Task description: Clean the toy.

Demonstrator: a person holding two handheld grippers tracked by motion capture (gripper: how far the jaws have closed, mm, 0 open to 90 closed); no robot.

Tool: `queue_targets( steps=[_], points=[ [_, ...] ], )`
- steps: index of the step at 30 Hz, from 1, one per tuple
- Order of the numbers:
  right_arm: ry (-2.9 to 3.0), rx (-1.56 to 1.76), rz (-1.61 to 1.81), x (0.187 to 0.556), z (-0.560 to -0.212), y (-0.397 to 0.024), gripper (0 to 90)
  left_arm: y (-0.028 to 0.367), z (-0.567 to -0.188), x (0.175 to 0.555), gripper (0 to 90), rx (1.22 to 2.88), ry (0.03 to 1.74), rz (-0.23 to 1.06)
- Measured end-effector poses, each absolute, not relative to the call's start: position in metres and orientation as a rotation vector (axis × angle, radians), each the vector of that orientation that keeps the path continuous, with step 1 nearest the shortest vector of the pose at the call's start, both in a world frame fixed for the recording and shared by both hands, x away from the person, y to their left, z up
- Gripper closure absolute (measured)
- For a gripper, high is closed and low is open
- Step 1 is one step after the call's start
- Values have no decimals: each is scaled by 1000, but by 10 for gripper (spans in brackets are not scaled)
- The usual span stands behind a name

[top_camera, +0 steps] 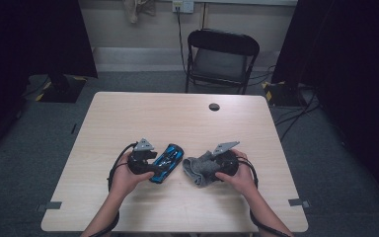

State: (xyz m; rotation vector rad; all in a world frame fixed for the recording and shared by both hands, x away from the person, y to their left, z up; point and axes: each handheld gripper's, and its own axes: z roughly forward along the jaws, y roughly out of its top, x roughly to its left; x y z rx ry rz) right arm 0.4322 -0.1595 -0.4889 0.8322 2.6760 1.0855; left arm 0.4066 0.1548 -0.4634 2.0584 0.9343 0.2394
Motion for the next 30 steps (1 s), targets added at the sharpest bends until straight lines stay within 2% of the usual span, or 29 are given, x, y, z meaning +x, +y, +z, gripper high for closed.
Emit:
queue_targets(
  steps=[5, 10, 30],
  points=[
    [2642, 900, 1058, 433, -487, -159, 380, 148, -468, 411, 187, 2071, 939, 278],
    [2617, 931, 1080, 436, -488, -164, 528, 140, -476, 415, 183, 2087, 942, 279],
    [2610, 938, 1099, 435, -489, -165, 540, 119, -494, 433, 173, 2197, 969, 356]
  ],
)
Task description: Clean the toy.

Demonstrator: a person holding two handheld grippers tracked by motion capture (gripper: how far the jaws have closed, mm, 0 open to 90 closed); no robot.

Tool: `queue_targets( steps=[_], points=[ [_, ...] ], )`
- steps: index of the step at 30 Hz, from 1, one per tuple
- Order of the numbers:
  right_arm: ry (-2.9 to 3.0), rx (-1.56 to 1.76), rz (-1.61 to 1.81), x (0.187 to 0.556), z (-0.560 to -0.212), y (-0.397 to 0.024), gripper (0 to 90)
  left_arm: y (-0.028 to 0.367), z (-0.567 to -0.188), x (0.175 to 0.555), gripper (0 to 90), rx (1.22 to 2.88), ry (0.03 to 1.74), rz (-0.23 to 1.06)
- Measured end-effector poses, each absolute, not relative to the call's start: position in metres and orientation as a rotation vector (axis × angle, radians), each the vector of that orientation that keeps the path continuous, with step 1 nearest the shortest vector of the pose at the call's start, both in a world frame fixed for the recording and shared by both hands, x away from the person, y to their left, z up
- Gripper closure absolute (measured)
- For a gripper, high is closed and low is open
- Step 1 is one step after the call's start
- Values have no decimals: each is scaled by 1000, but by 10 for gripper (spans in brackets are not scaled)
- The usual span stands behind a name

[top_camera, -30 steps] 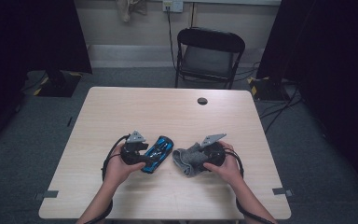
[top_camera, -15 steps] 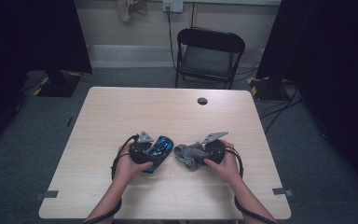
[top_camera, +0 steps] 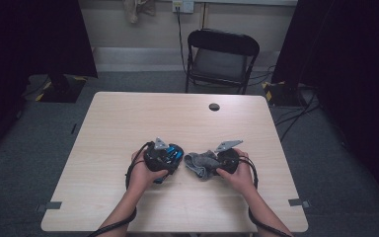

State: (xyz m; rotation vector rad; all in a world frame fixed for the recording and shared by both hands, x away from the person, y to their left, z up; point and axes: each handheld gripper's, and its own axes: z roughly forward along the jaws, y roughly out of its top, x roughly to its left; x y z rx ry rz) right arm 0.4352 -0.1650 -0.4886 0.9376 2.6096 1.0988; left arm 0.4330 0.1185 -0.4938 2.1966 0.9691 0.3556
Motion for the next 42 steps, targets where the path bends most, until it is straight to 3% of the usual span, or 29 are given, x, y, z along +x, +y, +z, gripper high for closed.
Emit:
queue_targets(
  steps=[8, 14, 30, 35, 42],
  points=[
    [2611, 937, 1089, 435, -488, -164, 541, 119, -495, 430, 160, 2225, 964, 363],
    [2587, 939, 1111, 432, -490, -166, 542, 116, -493, 426, 255, 2207, 1011, 374],
    [2586, 948, 1122, 433, -490, -166, 539, 121, -492, 425, 258, 2233, 953, 350],
    [2578, 969, 1103, 433, -488, -165, 480, 121, -492, 424, 258, 2231, 946, 352],
    [2518, 1037, 1042, 435, -482, -165, 489, 122, -493, 423, 258, 2221, 942, 355]
  ],
)
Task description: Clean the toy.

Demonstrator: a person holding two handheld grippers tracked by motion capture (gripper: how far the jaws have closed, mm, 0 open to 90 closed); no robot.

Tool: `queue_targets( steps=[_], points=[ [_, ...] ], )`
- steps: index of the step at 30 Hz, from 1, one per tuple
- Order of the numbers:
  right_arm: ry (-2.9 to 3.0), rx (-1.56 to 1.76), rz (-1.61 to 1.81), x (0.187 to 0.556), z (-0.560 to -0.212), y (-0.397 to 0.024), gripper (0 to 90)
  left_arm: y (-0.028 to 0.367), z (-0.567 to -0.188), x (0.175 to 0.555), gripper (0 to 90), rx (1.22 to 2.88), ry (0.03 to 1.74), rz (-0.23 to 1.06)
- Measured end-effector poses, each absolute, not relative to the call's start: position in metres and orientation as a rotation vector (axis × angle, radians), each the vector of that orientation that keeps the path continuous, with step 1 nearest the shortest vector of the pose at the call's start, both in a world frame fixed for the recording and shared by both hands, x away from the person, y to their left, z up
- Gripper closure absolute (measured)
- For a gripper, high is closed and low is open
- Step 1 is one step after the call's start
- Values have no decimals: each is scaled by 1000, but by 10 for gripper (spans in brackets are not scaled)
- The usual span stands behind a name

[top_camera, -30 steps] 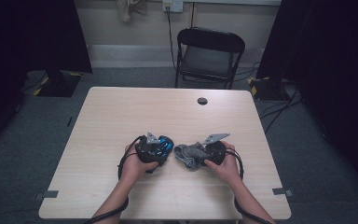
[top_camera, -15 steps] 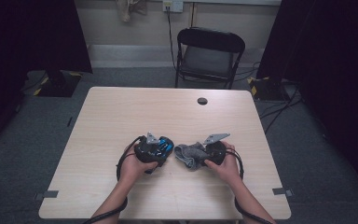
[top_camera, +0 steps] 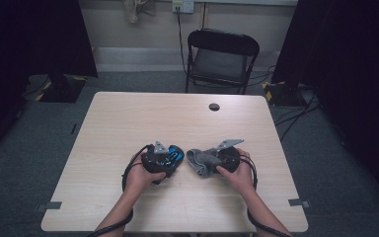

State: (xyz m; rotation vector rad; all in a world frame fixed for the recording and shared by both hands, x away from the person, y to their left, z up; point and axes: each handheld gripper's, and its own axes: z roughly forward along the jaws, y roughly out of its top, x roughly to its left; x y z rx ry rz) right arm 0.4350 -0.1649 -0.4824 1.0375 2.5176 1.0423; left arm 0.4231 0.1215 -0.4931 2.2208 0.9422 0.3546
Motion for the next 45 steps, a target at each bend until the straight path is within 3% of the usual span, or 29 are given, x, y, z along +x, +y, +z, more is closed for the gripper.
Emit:
queue_targets(
  steps=[6, 14, 19, 30, 40, 45],
  points=[
    [2418, 1145, 1068, 445, -485, -172, 461, 123, -494, 422, 257, 2219, 935, 358],
    [2376, 1186, 1120, 453, -482, -176, 256, 124, -495, 421, 257, 2206, 925, 361],
    [2432, 1058, 1118, 447, -470, -182, 216, 124, -494, 421, 257, 2207, 932, 354],
    [2496, 852, 1095, 436, -455, -185, 228, 125, -495, 421, 257, 2207, 922, 363],
    [2601, 796, 948, 458, -484, -171, 281, 125, -495, 420, 257, 2203, 913, 361],
    [2472, 1008, 990, 454, -490, -169, 399, 126, -496, 420, 257, 2195, 913, 360]
  ],
)
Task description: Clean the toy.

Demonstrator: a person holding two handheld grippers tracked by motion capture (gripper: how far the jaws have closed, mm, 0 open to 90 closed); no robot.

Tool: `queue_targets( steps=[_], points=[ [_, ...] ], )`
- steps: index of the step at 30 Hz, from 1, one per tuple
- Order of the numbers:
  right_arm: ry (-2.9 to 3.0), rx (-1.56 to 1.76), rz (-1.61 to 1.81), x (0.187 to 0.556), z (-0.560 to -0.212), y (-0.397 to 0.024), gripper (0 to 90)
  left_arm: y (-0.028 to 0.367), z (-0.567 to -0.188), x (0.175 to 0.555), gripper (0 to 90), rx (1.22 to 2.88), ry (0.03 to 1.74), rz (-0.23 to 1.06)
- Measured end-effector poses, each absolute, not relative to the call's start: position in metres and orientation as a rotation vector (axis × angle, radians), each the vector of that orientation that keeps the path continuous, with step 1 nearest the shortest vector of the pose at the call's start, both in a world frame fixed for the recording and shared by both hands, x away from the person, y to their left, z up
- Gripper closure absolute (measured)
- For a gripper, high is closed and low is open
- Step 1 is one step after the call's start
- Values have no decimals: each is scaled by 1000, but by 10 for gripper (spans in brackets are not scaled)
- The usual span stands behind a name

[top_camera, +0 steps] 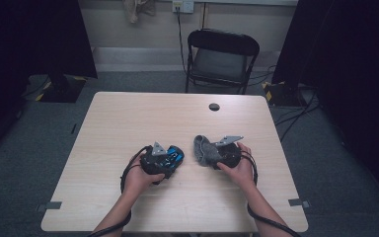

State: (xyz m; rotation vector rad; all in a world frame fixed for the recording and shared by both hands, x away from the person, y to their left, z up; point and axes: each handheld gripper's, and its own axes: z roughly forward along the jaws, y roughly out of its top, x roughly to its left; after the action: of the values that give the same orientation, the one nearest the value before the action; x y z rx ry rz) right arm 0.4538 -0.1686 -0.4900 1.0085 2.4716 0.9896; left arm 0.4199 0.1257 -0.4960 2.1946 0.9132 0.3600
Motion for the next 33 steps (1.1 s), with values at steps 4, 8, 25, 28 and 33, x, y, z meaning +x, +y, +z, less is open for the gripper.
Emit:
queue_targets(
  steps=[4, 8, 25, 28, 33],
  points=[
    [2431, 1063, 998, 453, -489, -163, 354, 126, -496, 420, 257, 2194, 912, 360],
    [2455, 962, 1067, 452, -484, -166, 303, 127, -496, 419, 257, 2190, 910, 364],
    [2477, 1057, 1057, 469, -492, -165, 302, 127, -497, 419, 257, 2181, 908, 363],
    [2461, 1112, 1032, 463, -489, -163, 390, 127, -497, 419, 256, 2175, 913, 359],
    [2512, 1039, 1072, 454, -485, -164, 309, 128, -497, 419, 257, 2178, 907, 376]
  ],
)
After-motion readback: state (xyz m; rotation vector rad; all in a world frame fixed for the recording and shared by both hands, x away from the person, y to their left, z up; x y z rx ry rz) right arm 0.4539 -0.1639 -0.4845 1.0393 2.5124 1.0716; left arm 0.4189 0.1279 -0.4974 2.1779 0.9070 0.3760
